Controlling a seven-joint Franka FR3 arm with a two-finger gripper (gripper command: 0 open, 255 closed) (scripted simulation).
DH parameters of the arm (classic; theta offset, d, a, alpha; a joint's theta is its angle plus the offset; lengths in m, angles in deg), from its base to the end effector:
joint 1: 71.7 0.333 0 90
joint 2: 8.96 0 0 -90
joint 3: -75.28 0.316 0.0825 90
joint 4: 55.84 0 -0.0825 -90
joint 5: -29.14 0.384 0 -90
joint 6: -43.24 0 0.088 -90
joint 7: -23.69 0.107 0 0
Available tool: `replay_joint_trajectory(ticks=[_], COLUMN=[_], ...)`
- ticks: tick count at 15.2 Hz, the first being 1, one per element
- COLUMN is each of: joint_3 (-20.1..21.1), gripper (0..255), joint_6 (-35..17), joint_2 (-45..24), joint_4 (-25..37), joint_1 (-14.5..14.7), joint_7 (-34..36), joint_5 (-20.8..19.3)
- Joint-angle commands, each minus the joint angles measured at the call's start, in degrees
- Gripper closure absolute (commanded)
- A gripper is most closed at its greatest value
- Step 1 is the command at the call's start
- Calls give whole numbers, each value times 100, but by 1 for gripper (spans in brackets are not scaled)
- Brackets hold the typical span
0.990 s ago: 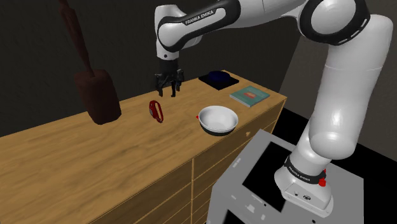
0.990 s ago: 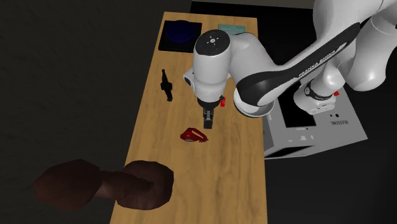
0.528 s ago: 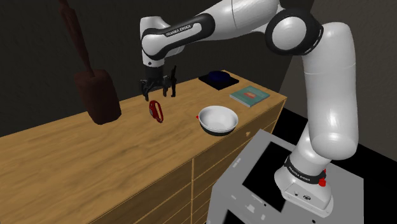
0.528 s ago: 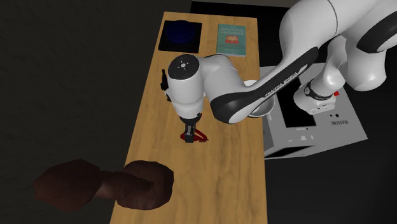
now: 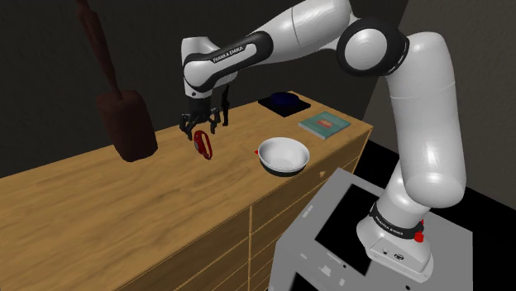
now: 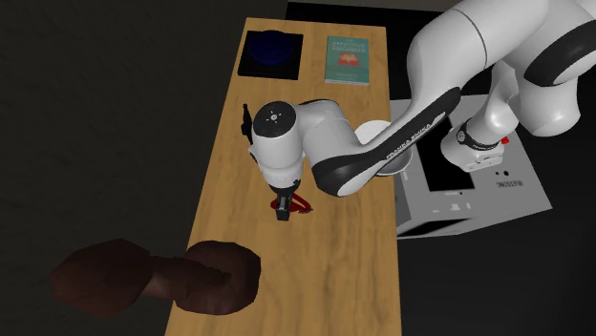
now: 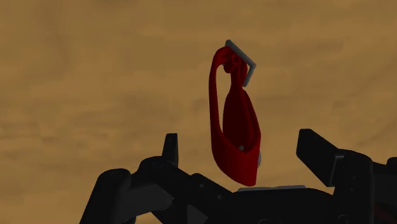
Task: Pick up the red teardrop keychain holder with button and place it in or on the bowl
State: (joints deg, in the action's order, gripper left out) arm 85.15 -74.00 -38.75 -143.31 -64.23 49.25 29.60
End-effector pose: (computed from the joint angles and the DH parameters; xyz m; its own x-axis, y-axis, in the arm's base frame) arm 0.6689 0.1905 0.3611 0.9853 -0.1674 -0.0347 -0.1698 -0.9817 -0.0857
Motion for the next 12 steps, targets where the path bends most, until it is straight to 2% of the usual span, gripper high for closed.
replay_joint_trajectory(ticks=[1, 7, 8, 12], joint_3=[-1, -1, -1, 0], gripper=[0, 0, 255, 255], joint_6=[-30, -29, -29, -29], joint_2=[-11, -11, -11, -8], joint_4=[-16, -15, -15, -18], joint_1=[1, 1, 1, 1], joint_7=[0, 0, 0, 1], joint_5=[-1, -1, -1, -1])
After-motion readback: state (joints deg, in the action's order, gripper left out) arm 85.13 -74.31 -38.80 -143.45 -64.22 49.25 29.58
